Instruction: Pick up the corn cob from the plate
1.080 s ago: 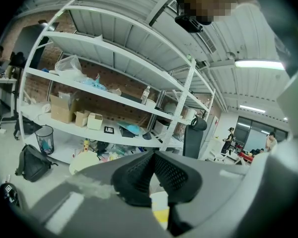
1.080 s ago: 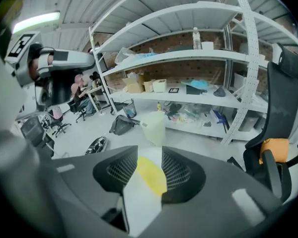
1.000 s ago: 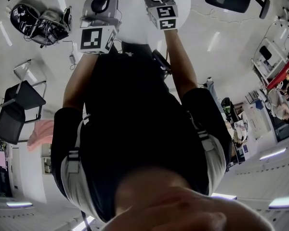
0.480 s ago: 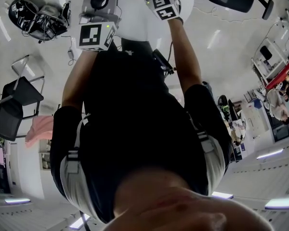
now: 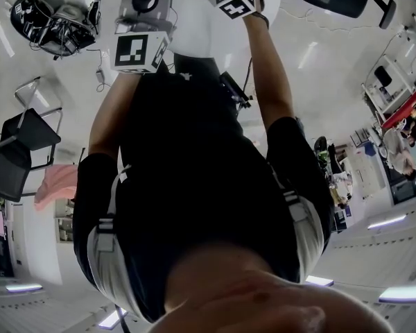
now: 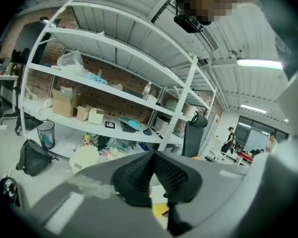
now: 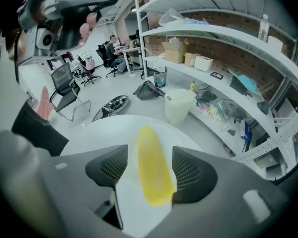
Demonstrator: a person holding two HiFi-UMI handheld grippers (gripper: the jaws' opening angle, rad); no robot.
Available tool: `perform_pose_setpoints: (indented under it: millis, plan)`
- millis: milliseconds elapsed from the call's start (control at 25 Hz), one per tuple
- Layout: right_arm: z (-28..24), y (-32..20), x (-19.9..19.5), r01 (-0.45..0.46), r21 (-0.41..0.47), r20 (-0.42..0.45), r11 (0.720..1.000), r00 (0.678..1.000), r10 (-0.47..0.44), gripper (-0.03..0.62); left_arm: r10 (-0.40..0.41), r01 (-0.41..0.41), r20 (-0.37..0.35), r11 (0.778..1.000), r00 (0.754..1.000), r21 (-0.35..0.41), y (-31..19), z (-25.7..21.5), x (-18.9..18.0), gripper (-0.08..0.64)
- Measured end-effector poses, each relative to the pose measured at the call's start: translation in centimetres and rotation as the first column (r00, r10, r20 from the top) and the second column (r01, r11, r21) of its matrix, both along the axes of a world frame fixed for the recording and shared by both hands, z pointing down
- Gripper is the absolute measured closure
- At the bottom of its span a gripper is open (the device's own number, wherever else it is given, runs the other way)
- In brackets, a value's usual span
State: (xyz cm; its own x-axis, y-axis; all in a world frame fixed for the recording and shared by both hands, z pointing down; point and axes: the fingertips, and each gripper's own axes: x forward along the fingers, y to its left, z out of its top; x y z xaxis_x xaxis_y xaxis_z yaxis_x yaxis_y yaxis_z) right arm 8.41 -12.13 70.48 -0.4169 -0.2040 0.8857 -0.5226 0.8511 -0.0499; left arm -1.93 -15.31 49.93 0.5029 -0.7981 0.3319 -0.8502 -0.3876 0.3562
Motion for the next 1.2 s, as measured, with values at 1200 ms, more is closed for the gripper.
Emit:
perform_pose_setpoints:
  millis: [1200]
  plan:
    - [6.4,0.4,-1.6,0.238,-0.126,-0.124,0.963,0.96,-0.253,0.221,-0.012,0.012,-0.01,0.999,1.0,-0.041,0.4,1.8,-0.5,0.554]
